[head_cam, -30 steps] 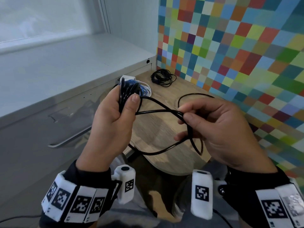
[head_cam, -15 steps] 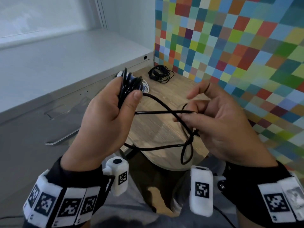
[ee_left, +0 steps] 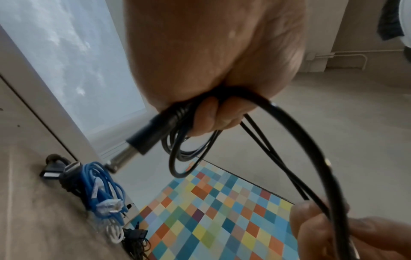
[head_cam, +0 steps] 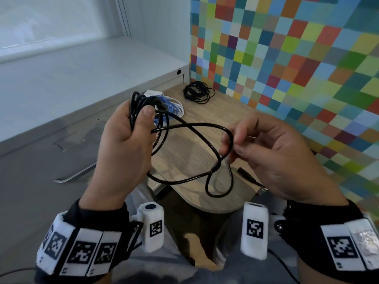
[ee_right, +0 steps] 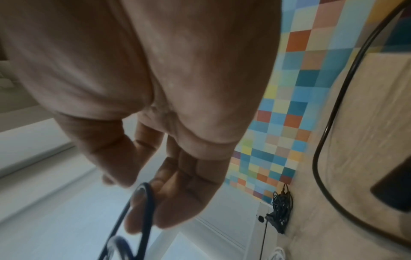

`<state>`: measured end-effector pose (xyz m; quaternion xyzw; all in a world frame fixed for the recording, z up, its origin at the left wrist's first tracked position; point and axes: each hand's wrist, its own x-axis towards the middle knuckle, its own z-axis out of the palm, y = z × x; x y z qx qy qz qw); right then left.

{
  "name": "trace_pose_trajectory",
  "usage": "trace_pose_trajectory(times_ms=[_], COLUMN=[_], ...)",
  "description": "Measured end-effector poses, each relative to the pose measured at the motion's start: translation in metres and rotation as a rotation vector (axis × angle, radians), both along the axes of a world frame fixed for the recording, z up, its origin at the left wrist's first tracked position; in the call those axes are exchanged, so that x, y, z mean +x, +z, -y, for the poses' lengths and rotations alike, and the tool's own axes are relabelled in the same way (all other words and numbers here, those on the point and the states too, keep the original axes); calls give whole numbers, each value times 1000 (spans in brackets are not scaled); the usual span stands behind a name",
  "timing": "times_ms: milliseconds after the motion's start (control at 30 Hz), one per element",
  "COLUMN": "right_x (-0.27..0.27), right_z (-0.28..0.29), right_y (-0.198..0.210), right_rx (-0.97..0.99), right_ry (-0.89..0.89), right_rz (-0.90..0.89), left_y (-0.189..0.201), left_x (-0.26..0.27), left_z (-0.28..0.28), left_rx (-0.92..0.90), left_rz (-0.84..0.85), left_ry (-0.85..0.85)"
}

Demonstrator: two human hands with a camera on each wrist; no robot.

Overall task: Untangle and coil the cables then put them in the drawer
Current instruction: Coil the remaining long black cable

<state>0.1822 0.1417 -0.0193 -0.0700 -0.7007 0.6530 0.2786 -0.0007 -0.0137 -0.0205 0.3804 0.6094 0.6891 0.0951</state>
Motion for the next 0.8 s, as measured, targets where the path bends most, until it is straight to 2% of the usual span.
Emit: trace_pose_trajectory(times_ms=[67,233,333,400,500,567,667,700,800], right_x=[-1,-10,-14,-13,1,17,36,40,39], right_z=[4,16,18,15,-4,-28,-55,-59,-51], right_y=[2,3,1,1,5,9,8,7,4], right_rx=[120,479,567,518,295,149,11,24,219], right_ry=[-77,-272,-346,-445,-692,-844,-940,-936,-773], right_rz=[40,285,301,271,105,-23,-124,-81,261], left_y=[0,-1,1,3,7,10,10,10,8], left_x=[2,4,4,4,-16,-35,-51,-51,-42], left_z=[-2,-3,-2,-1,9,20,32,31,24], left_rx=[22,47,-1,-32,-57,-5,98,113,144], left_rz=[31,6,-72,-99,-205,-133,28,45,61], left_ry=[-4,16,48,90,278,379,423,416,369])
